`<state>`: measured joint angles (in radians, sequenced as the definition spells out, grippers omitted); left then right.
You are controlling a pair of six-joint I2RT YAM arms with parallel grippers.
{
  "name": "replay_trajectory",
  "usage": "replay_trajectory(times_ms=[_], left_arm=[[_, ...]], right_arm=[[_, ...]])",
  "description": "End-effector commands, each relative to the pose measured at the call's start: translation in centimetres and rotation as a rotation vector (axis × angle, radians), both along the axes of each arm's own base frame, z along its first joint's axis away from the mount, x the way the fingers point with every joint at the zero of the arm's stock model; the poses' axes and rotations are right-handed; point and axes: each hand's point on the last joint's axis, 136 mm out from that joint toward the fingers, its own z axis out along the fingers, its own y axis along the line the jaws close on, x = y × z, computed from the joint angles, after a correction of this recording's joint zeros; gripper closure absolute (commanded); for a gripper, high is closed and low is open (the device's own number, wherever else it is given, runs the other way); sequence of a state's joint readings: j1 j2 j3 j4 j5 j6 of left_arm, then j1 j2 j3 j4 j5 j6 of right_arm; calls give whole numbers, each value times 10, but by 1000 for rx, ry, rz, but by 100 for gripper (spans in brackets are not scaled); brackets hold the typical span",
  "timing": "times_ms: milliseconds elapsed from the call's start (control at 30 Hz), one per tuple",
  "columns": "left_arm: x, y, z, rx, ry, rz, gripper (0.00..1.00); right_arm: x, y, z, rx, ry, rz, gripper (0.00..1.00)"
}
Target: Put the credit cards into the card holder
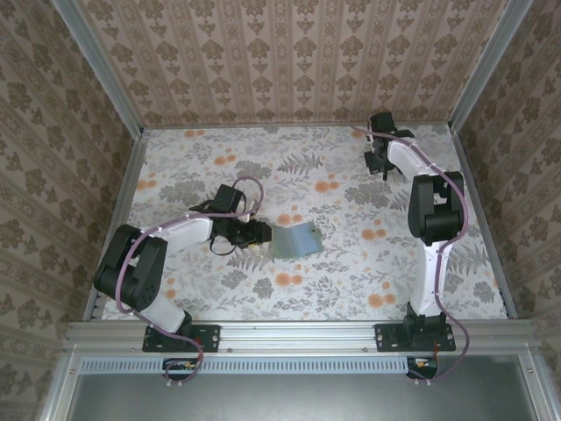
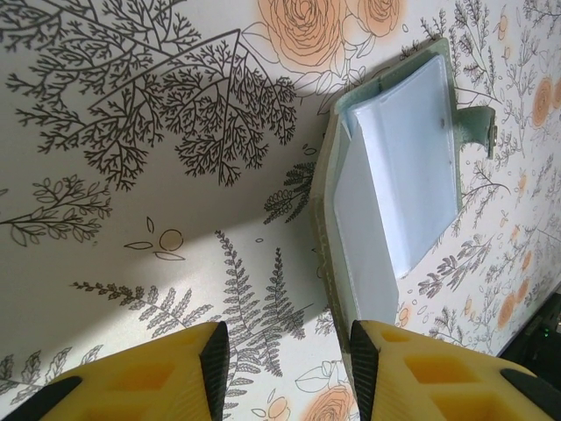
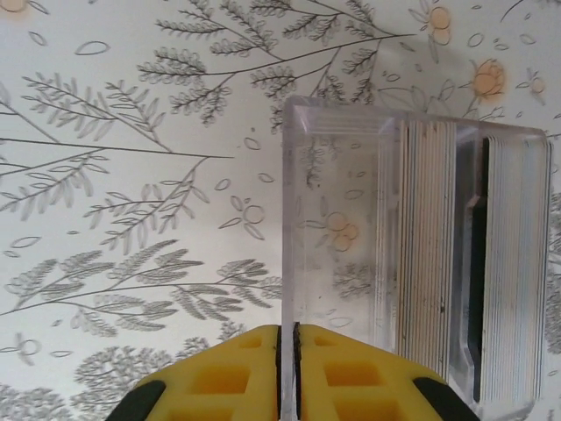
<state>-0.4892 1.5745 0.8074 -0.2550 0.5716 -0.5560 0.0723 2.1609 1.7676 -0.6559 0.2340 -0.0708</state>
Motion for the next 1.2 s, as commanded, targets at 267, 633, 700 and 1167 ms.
replay_trajectory(times_ms=[267,633,700,1167], left_arm=[[3,-5,8,-24,-15,-29,57],[2,-8,9,-42,-13,-45,56],[3,-9,10,-44,-16,-45,56],[3,-9,10,-42,-11,-45,56]], right_arm=[[-21,97,17,219,-82,-265,89],[-23,163,43,225,-167,-163,61],[-26,159,53,185,-177,-121,59],[-7,125,37,-9,-150,-9,42]])
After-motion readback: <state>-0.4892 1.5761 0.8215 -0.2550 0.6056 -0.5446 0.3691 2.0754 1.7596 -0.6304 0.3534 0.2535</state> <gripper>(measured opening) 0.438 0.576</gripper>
